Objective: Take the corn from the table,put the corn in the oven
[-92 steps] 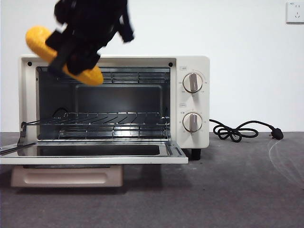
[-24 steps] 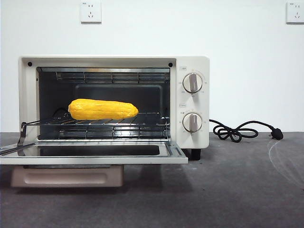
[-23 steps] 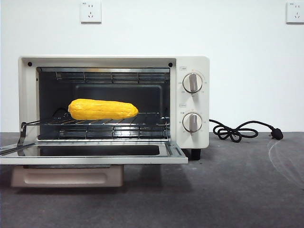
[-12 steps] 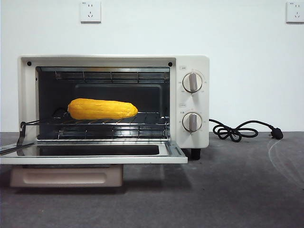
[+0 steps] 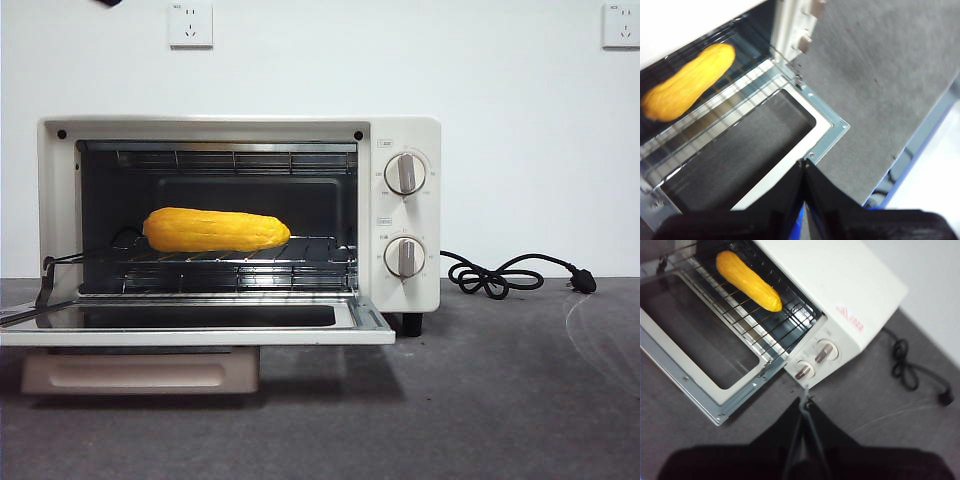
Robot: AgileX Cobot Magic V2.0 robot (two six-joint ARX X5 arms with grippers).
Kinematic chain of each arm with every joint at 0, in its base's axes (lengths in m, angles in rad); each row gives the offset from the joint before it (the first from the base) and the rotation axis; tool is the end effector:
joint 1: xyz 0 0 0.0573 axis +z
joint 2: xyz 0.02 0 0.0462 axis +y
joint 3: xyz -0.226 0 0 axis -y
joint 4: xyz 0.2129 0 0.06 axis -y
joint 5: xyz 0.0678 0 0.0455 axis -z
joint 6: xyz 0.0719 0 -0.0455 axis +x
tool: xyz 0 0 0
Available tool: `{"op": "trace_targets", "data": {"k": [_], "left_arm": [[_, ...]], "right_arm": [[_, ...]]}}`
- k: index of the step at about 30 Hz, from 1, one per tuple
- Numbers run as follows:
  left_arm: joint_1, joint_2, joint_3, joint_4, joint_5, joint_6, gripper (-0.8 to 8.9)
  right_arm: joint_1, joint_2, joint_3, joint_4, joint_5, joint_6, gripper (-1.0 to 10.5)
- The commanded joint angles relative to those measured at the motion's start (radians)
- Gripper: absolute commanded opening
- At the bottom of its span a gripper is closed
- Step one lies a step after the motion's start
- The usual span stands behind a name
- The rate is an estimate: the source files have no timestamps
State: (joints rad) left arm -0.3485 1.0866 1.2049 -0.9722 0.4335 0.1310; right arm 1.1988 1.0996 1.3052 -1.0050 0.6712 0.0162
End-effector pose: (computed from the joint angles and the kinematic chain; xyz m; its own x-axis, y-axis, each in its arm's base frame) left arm 0.1838 -0.0989 0.2879 0.4170 -0.5984 -0.6841 0.6570 0.7186 -0.2281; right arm 0.1144 0.1702 0.3181 0.7778 0.2825 -0.5614 -0.5676 0.6993 -0.4345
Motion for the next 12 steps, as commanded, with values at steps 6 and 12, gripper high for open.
{"op": "trace_targets", "data": {"k": [6,12], "left_arm": [[0.359,-0.074,-0.291,0.108,0.240,0.003,-0.08],[0.618,-0.080,-0.461,0.247,0.417,-0.084,-0.08]], "right_arm": [[-0.172,-0.027,0.001,0.009,-0.183,0.024,-0.2],[-0.247,-0.026,0.001,0.013,-0.255,0.005,-0.2]]}}
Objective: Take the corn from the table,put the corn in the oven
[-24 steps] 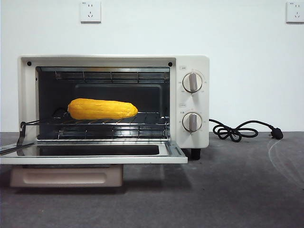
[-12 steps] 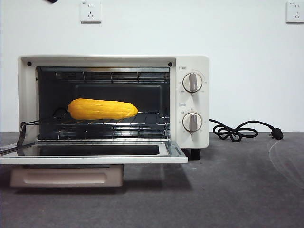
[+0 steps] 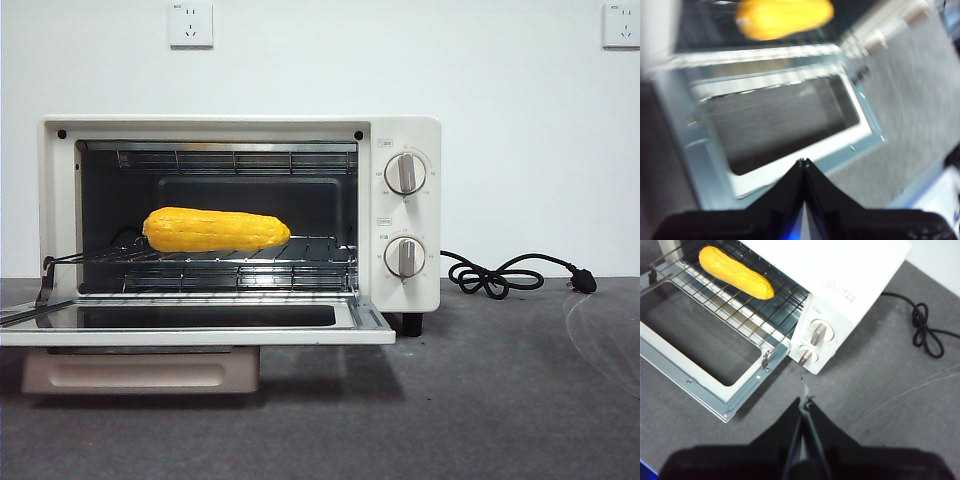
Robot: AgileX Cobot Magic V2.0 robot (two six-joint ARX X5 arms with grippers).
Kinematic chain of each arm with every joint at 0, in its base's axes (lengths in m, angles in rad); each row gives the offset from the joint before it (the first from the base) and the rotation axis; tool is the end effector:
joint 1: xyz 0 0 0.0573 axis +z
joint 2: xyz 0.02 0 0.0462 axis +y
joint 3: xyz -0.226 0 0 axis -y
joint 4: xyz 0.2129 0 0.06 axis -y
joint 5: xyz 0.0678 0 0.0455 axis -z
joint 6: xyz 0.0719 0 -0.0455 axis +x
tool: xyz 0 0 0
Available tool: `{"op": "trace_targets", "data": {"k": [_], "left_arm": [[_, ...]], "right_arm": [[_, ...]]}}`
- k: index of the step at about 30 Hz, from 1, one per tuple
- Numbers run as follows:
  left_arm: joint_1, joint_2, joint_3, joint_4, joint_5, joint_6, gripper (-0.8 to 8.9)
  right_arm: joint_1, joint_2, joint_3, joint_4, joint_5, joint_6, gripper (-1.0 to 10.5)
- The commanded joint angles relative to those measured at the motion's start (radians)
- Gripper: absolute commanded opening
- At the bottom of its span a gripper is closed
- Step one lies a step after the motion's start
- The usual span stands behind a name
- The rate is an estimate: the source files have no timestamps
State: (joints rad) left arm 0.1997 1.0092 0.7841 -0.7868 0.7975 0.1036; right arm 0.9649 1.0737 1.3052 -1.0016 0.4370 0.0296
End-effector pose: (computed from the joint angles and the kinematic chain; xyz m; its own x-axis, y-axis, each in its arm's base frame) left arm 0.1897 -0.0141 0.2057 0.5050 -0.6279 -0.5922 0.3180 0.7732 -0.5486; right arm 0.1395 0.1480 0.3168 0.7183 0.2936 -0.6308 -0.5597 0.7823 -0.2733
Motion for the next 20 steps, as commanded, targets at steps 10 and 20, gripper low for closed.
{"op": "trace_targets", "data": {"k": [10,20], "left_arm": [[0.140,0.150,-0.116,0.153,-0.031,-0.073,-0.08],[0.140,0.368,-0.116,0.146,-0.039,-0.065,-0.08]], "right_arm": [[-0.052,0.000,0.001,0.007,-0.046,-0.034,-0.2],[-0.058,0.000,0.001,0.007,-0.045,-0.050,-0.2]]}}
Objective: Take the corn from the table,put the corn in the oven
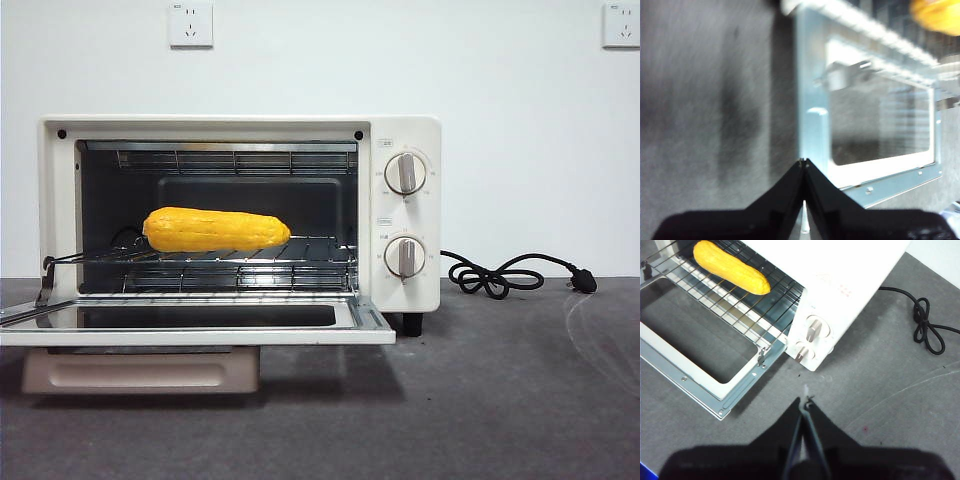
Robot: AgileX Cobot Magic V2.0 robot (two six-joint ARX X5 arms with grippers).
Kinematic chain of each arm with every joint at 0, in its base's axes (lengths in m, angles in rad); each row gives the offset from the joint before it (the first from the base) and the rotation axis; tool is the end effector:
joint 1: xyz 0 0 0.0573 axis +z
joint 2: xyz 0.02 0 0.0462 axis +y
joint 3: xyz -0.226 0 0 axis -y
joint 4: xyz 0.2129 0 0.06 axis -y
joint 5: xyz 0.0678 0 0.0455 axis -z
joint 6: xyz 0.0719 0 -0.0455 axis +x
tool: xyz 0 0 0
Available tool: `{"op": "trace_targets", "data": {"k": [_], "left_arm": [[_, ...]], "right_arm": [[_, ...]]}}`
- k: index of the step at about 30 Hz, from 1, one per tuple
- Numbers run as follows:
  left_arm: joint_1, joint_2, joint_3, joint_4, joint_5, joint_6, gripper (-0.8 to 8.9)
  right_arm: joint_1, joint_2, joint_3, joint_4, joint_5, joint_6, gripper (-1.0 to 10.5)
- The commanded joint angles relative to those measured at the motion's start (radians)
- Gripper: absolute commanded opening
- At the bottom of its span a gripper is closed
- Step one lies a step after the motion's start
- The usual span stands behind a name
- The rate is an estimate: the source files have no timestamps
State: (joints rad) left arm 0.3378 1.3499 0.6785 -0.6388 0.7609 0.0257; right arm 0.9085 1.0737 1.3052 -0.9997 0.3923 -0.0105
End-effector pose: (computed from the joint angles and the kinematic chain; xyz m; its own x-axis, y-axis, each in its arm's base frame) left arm 0.2102 0.0213 0.1227 0.4046 -0.5888 -0.6998 -0.0489 0.7502 -0.6595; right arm 0.1460 0.1426 0.3161 0.7101 0.2889 -0.6421 -0.5641 0.7792 -0.2732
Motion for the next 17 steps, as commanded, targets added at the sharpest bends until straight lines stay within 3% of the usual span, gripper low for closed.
{"op": "trace_targets", "data": {"k": [1,7,17], "left_arm": [[0.002,0.040,-0.011,-0.004,-0.003,0.013,-0.08],[0.001,0.089,-0.011,-0.001,-0.057,0.017,-0.08],[-0.069,0.165,-0.011,-0.017,-0.051,0.031,-0.08]], "right_arm": [[-0.001,0.000,0.001,0.005,0.000,-0.015,-0.2],[-0.001,0.000,0.001,0.005,0.000,-0.016,-0.2],[-0.001,0.000,0.001,0.007,0.000,-0.016,-0.2]]}}
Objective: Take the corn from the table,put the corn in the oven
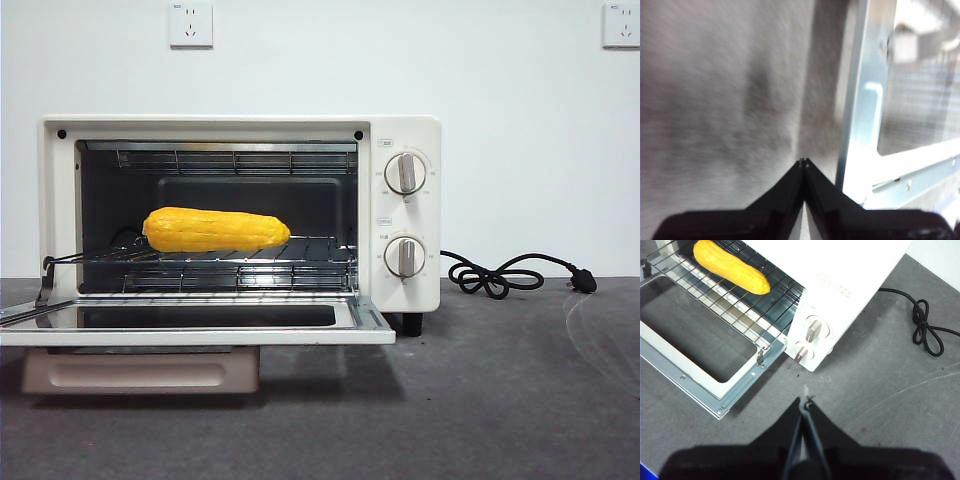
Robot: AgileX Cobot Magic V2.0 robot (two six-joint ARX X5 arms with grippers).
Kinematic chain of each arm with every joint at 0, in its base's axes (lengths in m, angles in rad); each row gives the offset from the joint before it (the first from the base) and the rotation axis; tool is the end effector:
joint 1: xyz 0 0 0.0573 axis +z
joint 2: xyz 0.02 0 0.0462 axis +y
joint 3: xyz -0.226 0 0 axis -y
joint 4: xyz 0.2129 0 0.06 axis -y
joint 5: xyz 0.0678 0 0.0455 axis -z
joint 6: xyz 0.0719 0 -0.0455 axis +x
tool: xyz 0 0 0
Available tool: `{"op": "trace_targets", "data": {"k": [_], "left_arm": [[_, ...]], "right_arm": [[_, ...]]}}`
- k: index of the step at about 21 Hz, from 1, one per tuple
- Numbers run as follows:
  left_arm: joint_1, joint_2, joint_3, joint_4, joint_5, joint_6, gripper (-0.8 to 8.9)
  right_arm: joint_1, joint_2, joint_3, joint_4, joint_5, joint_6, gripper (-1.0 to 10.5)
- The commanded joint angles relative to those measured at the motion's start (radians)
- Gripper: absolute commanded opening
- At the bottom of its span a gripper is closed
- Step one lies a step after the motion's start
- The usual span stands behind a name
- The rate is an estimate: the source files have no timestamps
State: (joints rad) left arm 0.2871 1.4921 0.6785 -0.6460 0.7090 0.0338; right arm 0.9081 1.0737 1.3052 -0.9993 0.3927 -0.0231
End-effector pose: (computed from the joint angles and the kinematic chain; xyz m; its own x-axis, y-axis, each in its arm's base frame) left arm 0.2105 0.0133 0.0937 0.2651 -0.6006 -0.7543 -0.1133 0.7575 -0.6429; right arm 0.1461 0.1425 0.3162 0.7106 0.2885 -0.6417 -0.5687 0.7726 -0.2823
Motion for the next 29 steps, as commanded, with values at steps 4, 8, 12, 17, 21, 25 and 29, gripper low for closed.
{"op": "trace_targets", "data": {"k": [4,8,12,17,21,25,29], "left_arm": [[-0.050,0.057,-0.011,-0.016,0.006,0.030,-0.08],[-0.056,0.061,-0.011,-0.018,0.060,0.031,-0.08],[-0.027,0.058,-0.009,-0.018,0.177,0.030,-0.08],[0.035,0.045,-0.008,-0.007,0.353,0.029,-0.08],[0.093,0.021,-0.007,0.050,0.547,-0.022,-0.08],[0.129,-0.034,-0.007,0.172,0.663,-0.140,-0.08],[0.133,-0.117,-0.007,0.320,0.630,-0.274,-0.08]], "right_arm": [[-0.001,0.000,0.001,0.004,-0.001,-0.003,-0.2],[0.000,0.000,0.001,0.003,-0.001,-0.003,-0.2],[0.000,0.000,0.001,0.003,-0.001,-0.003,-0.2],[0.000,0.000,0.001,0.003,-0.002,0.003,-0.2],[0.000,0.000,0.001,0.003,-0.007,0.005,-0.2],[0.000,0.000,0.001,0.003,-0.011,0.013,-0.2],[0.000,0.000,0.001,0.003,-0.012,0.020,-0.2]]}}
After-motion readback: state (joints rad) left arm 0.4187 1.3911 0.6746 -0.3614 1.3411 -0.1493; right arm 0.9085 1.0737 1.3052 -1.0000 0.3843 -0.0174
